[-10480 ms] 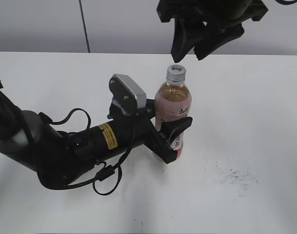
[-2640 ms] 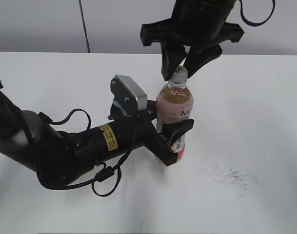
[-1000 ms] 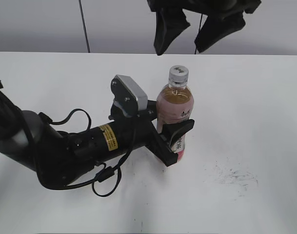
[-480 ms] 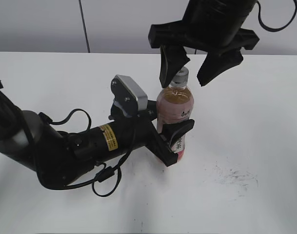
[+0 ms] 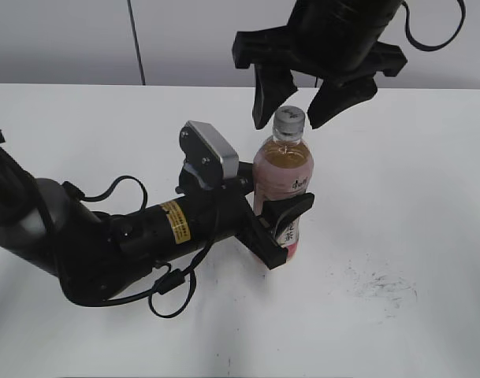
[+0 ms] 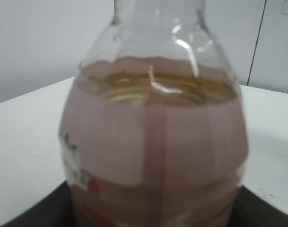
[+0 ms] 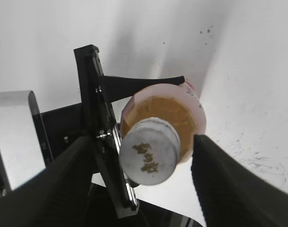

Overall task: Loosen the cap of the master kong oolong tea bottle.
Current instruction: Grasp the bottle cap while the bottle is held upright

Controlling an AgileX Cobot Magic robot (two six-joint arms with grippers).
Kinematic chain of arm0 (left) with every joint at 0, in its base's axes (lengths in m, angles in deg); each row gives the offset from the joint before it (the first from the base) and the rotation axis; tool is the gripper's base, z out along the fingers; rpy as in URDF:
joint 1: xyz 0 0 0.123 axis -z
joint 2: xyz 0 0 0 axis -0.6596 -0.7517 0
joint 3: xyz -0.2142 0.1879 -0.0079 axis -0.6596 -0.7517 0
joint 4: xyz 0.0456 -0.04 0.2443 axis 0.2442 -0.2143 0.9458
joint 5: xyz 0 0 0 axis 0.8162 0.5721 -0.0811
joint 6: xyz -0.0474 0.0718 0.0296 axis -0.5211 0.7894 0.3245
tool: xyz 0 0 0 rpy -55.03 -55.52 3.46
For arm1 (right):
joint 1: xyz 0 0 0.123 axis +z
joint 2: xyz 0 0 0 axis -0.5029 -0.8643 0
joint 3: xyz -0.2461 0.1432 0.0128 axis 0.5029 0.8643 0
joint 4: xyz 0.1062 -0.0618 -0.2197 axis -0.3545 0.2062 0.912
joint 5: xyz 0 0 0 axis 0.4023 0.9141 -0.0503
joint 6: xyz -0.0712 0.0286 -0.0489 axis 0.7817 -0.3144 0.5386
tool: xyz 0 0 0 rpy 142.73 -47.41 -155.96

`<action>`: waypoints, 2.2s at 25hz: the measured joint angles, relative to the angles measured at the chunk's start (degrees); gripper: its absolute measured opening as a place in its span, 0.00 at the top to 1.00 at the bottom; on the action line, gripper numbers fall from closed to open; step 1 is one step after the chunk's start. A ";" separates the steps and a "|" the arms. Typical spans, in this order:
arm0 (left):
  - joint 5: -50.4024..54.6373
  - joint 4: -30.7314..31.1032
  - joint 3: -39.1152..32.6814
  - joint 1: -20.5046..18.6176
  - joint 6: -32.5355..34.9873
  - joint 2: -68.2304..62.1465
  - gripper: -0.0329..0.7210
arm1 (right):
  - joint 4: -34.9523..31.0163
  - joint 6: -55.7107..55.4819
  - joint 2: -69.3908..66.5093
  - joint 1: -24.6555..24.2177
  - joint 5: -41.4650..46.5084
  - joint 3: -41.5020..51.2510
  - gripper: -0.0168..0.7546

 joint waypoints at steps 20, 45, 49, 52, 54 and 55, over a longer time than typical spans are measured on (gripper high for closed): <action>-0.06 0.47 0.00 0.00 0.27 0.00 0.44 | 1.74 55.19 -1.22 0.00 3.03 -0.84 0.62; -0.15 0.70 0.00 0.00 0.18 0.00 0.44 | 0.06 58.25 -1.41 0.00 3.77 -2.64 0.27; -0.15 0.68 0.00 0.00 0.18 0.00 0.44 | 0.01 39.34 -0.64 0.00 4.24 -7.94 0.25; -0.15 0.68 0.00 0.00 0.18 0.00 0.44 | 0.67 15.84 -0.38 0.00 4.33 -11.47 0.25; -0.15 0.68 0.00 0.00 0.18 0.00 0.44 | 1.38 7.07 -0.32 0.00 4.37 -12.28 0.25; -0.10 0.68 0.00 0.00 0.18 0.00 0.44 | 1.63 5.06 -0.32 0.00 4.41 -12.36 0.25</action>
